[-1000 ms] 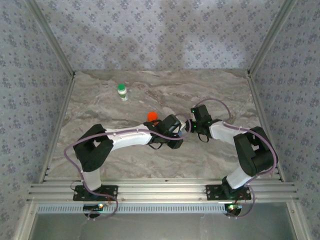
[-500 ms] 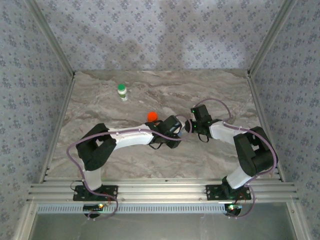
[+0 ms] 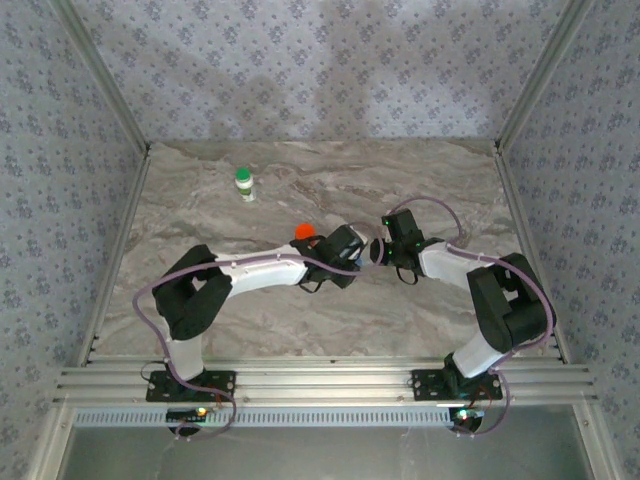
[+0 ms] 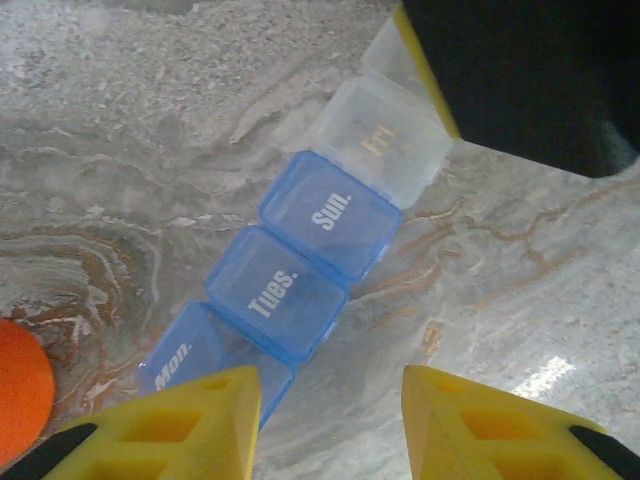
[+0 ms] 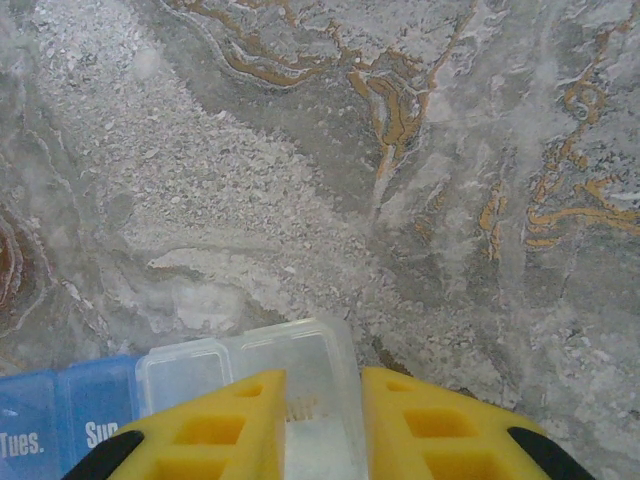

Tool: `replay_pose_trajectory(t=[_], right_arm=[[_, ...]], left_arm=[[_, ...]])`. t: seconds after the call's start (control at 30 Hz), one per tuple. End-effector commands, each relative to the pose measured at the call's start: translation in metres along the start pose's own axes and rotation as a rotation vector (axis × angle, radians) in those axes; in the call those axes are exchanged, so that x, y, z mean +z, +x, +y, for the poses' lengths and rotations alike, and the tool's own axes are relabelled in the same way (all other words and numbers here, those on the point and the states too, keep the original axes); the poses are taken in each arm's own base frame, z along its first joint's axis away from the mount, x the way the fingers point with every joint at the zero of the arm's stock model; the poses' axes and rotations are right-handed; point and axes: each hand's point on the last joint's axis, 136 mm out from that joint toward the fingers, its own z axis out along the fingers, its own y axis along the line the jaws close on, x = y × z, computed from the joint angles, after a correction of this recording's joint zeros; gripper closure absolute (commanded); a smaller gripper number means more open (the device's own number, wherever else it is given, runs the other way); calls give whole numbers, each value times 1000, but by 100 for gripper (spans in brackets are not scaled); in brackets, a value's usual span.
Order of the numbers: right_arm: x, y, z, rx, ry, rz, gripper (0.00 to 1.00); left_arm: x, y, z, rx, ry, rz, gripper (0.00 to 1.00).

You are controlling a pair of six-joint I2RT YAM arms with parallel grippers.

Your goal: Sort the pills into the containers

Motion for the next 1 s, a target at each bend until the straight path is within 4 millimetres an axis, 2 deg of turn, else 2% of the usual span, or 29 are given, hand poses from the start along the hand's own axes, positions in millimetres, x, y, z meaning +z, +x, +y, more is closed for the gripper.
replay_pose_trajectory(t=[0.0,0.5,0.77,0.97], right_arm=[[8,59,-42,-2,163,198,74],[8,59,-42,-1,162,197,74],[9,59,-42,-1,163,199,74],[9,58,-42,-3,162,202,74]], left_arm=[[0,-14,5,-8,-31,-30,59],[17,-18,28,-63,-113,-37,60],[7,-40,32,-63,-116,-104,59],[24,-46,43,-60,-145,-101,59]])
